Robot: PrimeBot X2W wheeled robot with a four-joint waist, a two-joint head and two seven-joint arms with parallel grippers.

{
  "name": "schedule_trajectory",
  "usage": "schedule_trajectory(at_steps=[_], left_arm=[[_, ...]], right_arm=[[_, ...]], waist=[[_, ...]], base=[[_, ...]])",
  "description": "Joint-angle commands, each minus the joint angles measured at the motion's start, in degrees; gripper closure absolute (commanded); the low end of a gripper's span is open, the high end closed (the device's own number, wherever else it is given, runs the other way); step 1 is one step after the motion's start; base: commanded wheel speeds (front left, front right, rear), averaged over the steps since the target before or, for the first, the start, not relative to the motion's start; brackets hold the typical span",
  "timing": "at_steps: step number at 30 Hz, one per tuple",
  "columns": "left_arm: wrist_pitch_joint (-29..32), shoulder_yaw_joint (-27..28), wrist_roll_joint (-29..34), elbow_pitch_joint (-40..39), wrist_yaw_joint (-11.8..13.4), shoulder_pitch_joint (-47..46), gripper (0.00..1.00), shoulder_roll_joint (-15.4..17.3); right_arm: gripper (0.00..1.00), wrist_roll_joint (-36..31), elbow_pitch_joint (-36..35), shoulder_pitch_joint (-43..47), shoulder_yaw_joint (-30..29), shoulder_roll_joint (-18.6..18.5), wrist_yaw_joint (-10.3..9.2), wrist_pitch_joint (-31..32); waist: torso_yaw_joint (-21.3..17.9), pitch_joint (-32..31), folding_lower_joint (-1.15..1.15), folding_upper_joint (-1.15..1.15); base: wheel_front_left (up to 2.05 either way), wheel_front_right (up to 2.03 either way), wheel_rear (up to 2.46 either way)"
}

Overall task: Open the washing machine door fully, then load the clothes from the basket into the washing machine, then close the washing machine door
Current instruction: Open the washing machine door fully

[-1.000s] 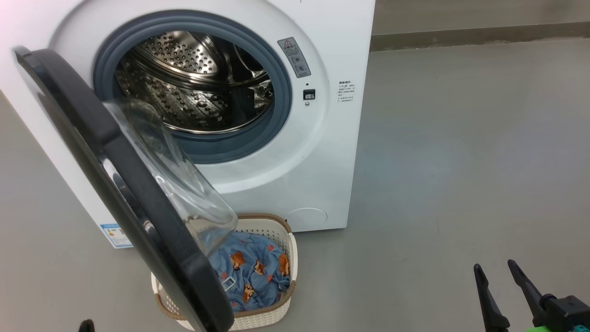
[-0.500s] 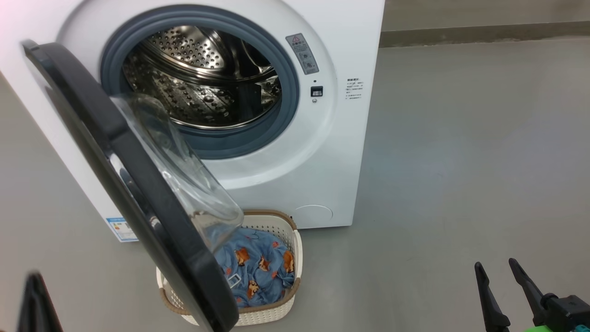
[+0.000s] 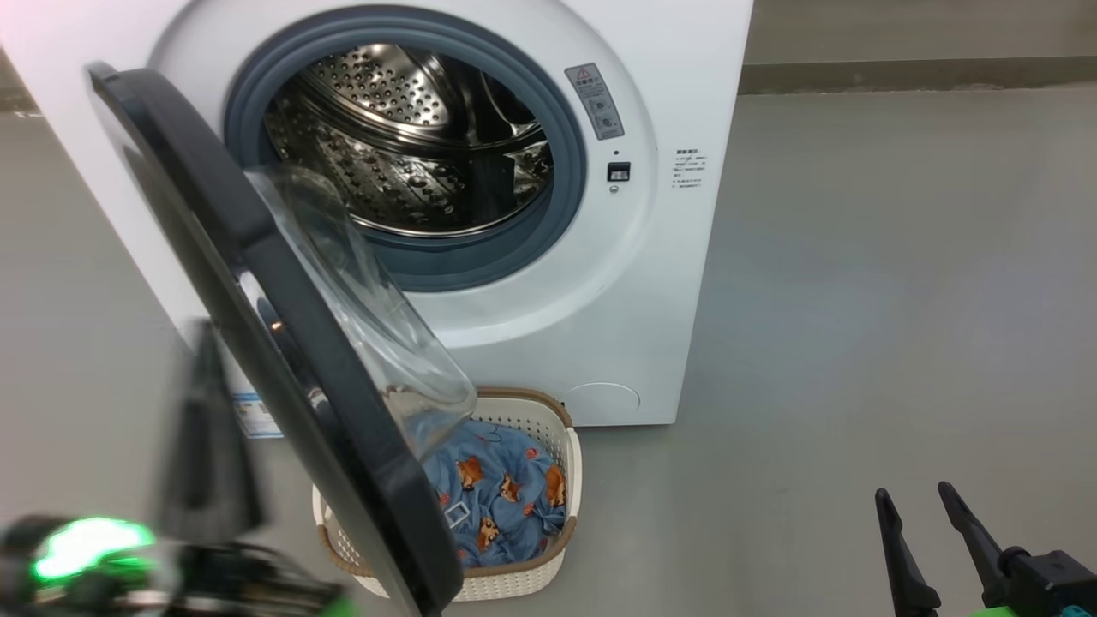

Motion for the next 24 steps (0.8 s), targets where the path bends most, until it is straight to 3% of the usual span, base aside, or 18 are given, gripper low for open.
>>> schedule_trajectory(at_steps=[1,5,9,24], left_arm=[[1.23,-0.15,0.65,-2.08,-0.43,-2.98,1.0,0.57],[6.41,-11.86,-1.95,-2.53,-1.04,-2.56,1.0,0.57],[10.06,-18.01,-4.87,1.41,-0.1,-1.05,1.0,0.57],[8.66,-21.37,-10.51,16.25,4.9,-0.86,1.0,0.57]], right_arm=[[0.0,-0.21,-1.35,-0.74,1.23,-0.54,0.1,-0.69],[0.0,-0.12,-1.26,-0.72,1.05,-0.17,0.1,-0.69],[0.0,0.01,-1.07,-0.79,0.99,0.15,0.1,-0.69],[0.0,0.0,-0.62,-1.66,1.44,0.57,0.1,-0.69]], waist=[[0.27,0.04,0.0,0.0],[0.98,0.27,0.0,0.0],[1.8,0.64,0.0,0.0],[3.45,1.56,0.0,0.0]], base=[[0.0,0.0,0.0],[0.0,0.0,0.0],[0.0,0.0,0.0],[0.0,0.0,0.0]])
